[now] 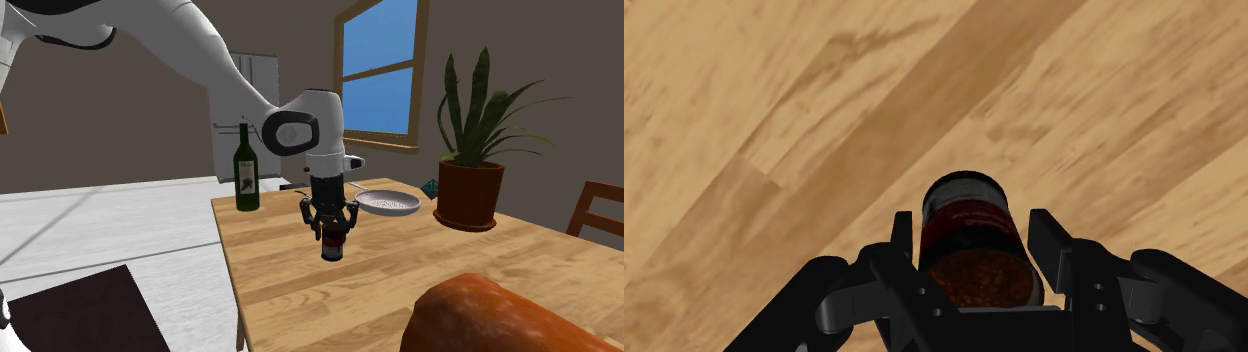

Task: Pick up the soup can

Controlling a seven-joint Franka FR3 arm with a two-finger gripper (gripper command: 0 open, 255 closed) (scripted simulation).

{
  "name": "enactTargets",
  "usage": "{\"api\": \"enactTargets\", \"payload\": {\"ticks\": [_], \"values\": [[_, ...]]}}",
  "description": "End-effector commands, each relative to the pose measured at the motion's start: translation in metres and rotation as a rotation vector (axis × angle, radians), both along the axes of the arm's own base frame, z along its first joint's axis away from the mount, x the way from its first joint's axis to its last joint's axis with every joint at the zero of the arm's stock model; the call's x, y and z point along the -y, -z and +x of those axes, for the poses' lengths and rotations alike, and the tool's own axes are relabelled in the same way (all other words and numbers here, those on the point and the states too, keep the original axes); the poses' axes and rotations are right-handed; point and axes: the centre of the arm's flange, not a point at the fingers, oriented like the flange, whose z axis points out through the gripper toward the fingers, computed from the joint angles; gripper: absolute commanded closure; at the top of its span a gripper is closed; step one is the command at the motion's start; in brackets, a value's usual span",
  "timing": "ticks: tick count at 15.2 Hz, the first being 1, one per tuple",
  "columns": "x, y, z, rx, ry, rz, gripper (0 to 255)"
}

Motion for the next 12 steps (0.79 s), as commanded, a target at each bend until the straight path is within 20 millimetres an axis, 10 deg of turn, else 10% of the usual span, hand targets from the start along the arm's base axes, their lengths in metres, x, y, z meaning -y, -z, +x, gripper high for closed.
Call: {"api": "enactTargets", "payload": {"ticks": [1, 12], "values": [[0.000, 0.001, 0.000, 0.000, 0.000, 0.000, 255], [0.000, -0.020, -0.001, 0.000, 0.000, 0.000, 255]]}}
